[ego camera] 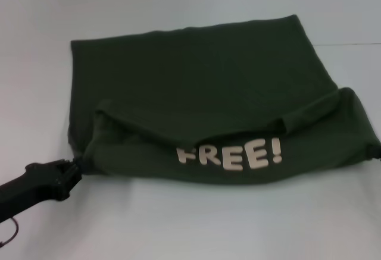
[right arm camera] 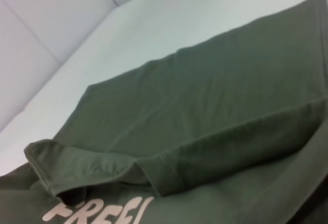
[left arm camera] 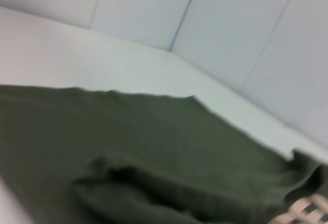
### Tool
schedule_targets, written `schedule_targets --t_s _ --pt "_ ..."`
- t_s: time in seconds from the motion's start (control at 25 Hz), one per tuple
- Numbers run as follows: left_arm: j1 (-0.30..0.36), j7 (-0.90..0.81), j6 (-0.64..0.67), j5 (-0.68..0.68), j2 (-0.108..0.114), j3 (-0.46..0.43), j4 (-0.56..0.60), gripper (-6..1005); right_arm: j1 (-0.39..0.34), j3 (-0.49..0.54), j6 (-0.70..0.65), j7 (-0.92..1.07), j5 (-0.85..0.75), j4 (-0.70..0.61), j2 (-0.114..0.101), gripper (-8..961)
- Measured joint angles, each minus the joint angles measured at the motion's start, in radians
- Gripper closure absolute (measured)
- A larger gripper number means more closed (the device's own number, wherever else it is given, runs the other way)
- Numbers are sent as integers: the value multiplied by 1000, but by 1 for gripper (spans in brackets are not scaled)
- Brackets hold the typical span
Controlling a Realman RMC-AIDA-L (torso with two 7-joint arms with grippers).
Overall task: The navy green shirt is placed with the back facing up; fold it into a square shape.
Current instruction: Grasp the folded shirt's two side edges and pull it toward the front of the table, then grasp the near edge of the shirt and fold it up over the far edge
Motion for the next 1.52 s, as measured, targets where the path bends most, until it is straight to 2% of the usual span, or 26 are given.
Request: schedule_targets --t_s 0.04,0.08,0.2,0.4,0.56,0.92,1.52 --pt "0 0 0 0 0 0 0 948 -8 7 -18 -10 0 -1 -2 910" --pt "16 -5 97 18 3 -51 -1 948 -17 14 -38 -22 0 -2 -4 910" --pt "37 -6 184 34 5 -95 -4 948 -47 28 -102 -59 -1 -4 -12 910" --pt "83 -32 267 49 21 -135 -13 948 -108 41 -207 -128 -5 -17 -18 910" --pt "108 -43 300 71 28 -155 -14 948 -149 40 -260 -174 -8 -17 -20 910" --pt "109 -63 345 136 41 -182 -17 948 -214 43 -352 -233 -37 -19 -21 909" --pt "118 -81 369 183 44 -205 -17 949 -262 113 -411 -260 -78 -30 -20 909"
